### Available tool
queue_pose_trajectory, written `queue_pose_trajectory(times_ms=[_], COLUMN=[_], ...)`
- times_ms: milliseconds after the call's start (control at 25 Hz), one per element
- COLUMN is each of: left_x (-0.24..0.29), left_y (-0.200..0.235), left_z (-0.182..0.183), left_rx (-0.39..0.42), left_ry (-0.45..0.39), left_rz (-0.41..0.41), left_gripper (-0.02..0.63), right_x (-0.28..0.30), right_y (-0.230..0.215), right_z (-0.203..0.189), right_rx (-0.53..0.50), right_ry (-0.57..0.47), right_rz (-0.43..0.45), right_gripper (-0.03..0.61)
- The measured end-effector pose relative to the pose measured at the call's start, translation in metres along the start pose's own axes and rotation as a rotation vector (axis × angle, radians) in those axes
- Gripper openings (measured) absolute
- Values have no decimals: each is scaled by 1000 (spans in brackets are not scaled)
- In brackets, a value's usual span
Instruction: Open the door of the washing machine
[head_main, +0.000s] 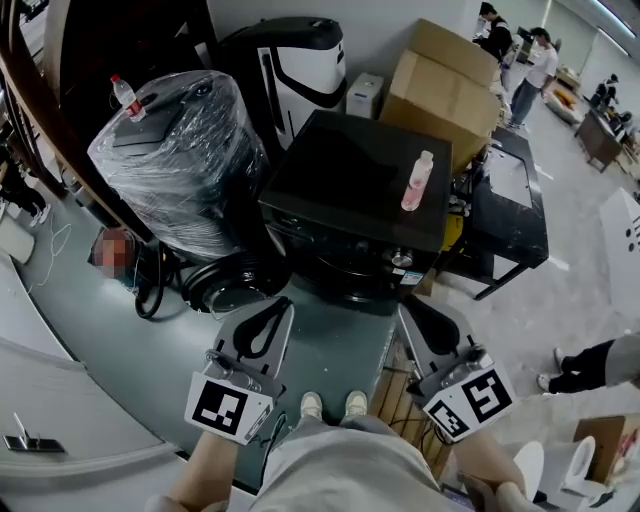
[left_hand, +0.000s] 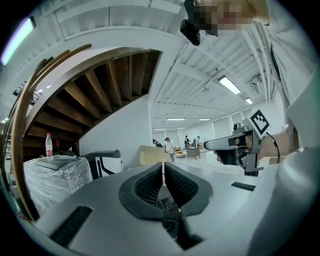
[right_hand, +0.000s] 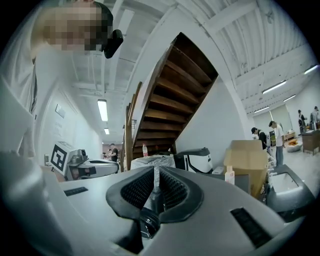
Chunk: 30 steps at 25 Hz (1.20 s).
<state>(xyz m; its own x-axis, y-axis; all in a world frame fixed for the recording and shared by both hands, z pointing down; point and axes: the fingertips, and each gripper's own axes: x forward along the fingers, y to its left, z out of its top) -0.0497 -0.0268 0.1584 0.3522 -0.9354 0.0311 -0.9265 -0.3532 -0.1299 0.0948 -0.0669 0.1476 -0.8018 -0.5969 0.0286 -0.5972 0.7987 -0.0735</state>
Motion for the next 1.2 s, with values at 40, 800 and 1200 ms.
queue_pose_trajectory(times_ms=[40, 800, 1200], left_x=[2, 24, 30], left_y=[-4, -29, -28], left_z=[5, 21, 16], left_rx=[-6, -22, -19], left_ry=[-6, -10, 3], left_rz=[-6, -60, -50], left_gripper=[29, 29, 29], right_x=[-4, -27, -22], right_y=[-3, -16, -21], right_z=[4, 27, 23], right_rx=[-7, -87, -88], right_ry=[-6, -13, -5], right_rz=[-7, -19, -5], right_gripper=[58, 28, 28])
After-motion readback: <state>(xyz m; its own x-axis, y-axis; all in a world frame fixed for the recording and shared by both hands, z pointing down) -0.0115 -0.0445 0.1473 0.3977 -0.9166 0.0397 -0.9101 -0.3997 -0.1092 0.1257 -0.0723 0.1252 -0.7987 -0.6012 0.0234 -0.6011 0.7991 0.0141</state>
